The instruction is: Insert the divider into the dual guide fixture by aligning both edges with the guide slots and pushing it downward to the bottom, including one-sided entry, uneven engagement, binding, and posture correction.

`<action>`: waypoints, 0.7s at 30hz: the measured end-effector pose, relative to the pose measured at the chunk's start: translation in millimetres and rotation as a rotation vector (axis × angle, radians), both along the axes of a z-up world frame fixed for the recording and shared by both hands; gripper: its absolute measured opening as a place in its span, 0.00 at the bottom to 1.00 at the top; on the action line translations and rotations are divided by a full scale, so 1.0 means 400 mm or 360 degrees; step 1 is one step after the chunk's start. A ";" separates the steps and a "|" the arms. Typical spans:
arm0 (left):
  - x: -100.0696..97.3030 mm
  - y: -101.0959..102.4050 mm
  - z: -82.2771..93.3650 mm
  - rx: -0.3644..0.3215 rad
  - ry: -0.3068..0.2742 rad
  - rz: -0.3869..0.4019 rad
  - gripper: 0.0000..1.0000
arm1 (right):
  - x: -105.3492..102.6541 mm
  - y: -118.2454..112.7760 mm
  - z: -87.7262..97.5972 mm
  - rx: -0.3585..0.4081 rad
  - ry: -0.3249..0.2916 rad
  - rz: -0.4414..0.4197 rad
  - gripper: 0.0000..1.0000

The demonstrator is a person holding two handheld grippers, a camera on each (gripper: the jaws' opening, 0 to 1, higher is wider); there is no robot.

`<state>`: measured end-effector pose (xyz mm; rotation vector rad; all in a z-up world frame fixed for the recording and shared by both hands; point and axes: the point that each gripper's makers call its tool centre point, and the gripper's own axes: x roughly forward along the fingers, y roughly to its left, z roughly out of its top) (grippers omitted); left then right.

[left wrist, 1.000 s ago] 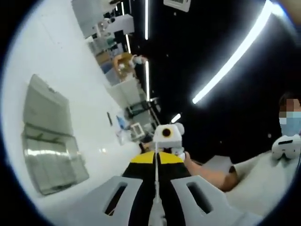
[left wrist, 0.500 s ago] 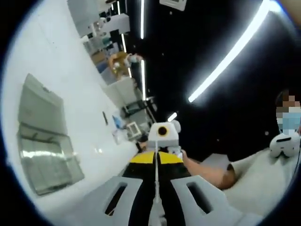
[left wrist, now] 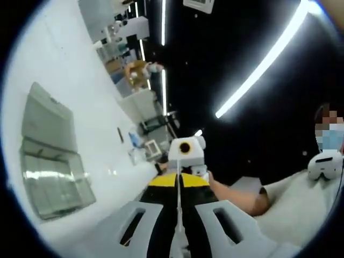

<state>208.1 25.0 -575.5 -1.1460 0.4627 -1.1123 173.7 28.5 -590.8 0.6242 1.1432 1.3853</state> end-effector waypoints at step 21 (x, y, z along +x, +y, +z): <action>0.065 0.059 -0.068 0.0381 -0.0094 0.0255 0.06 | 0.043 -0.009 -0.056 -0.0314 0.0032 -0.0113 0.00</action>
